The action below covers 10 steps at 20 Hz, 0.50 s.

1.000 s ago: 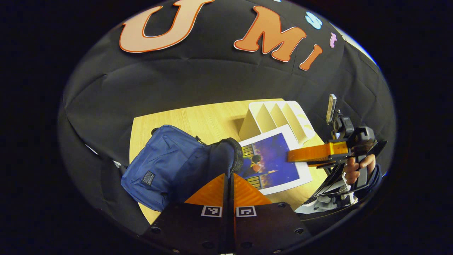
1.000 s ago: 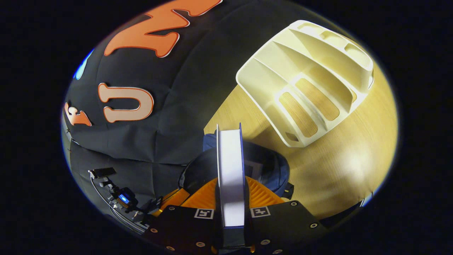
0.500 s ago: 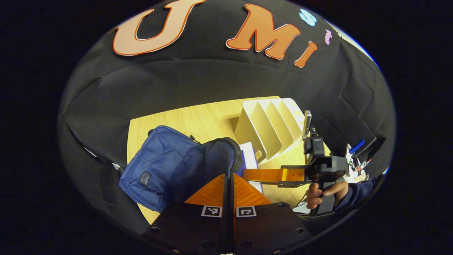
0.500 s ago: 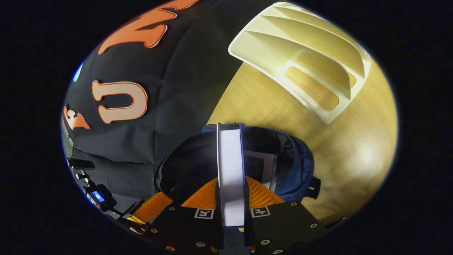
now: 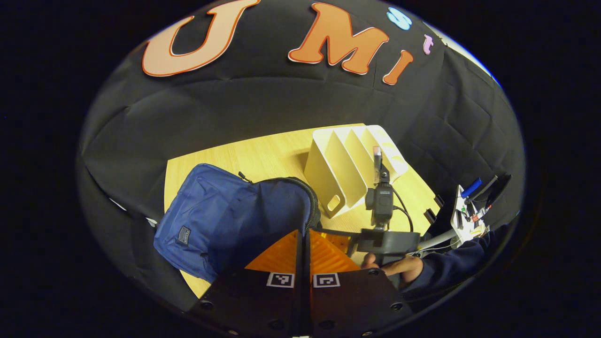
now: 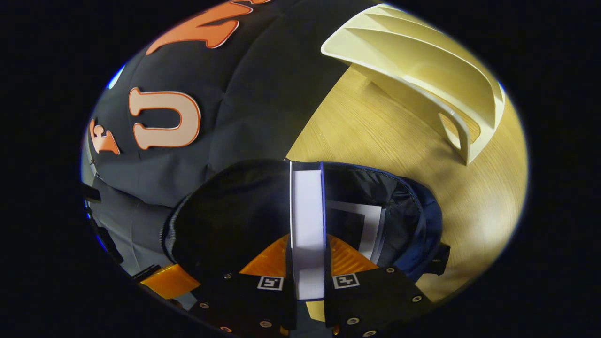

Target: Open the schoolbag, grab two books from the bookshelf and put them into the schoolbag.

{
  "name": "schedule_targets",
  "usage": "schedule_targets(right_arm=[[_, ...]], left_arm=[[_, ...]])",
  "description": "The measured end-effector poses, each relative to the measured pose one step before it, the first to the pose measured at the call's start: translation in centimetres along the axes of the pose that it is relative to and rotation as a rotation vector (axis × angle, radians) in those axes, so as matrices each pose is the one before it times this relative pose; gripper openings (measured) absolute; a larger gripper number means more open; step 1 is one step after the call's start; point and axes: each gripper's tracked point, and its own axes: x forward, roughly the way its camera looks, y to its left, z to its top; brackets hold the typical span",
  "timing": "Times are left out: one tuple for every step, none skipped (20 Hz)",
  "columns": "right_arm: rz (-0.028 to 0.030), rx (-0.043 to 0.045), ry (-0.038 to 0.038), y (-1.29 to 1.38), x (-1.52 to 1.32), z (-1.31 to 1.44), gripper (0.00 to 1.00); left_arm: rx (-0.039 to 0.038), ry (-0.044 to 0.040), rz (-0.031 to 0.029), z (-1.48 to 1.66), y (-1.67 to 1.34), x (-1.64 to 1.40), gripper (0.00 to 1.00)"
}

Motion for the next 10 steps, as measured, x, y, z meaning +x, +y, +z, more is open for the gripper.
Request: schedule_targets(right_arm=[[-0.00607, -0.01411, -0.00368, -0.112, 0.567, -0.195, 0.24], [-0.00172, -0.0082, -0.00679, -0.102, 0.545, -0.095, 0.24], [-0.00337, -0.00587, 0.01107, 0.03, 0.442, -0.519, 0.24], [-0.00987, -0.00171, 0.00822, -0.058, 0.321, -0.118, 0.24], [-0.01366, 0.00425, 0.01463, 0.077, -0.272, -0.138, 0.26], [-0.03623, -0.01761, 0.00346, -0.319, 0.042, 0.161, 0.3], [-0.05048, -0.05367, -0.00828, -0.578, -0.361, 0.577, 0.33], [-0.05135, -0.0745, -0.00321, -0.664, -0.146, 0.367, 0.28], [-0.03209, -0.06936, -0.01254, -0.505, -1.046, 0.652, 0.45], [-0.00018, -0.06197, -0.02738, 0.296, -0.727, 0.933, 0.55]], left_arm=[[-0.00822, -0.00194, -0.00384, -0.093, -0.056, -0.041, 0.01], [-0.007, -0.0058, 0.00231, 0.167, 0.028, 0.074, 0.0], [0.00108, -0.00042, 0.00307, 0.024, 0.08, 0.147, 0.0], [-0.00726, -0.00482, 0.00226, 0.221, 0.054, -0.038, 0.01], [-0.00777, -0.00313, -0.00132, 0.0, 0.138, -0.047, 0.01], [-0.00967, -0.00685, 0.00227, -0.159, 0.251, -0.159, 0.05], [-0.01072, -0.00195, 0.00406, -0.019, 0.309, 0.074, 0.0], [-0.00989, -0.00029, 0.00603, -0.097, 0.36, 0.07, 0.0], [-0.01143, -0.00226, -0.00142, -0.123, 0.058, 0.001, 0.01], [-0.00465, -0.00495, -0.00034, -0.034, -0.011, 0.07, 0.01]])
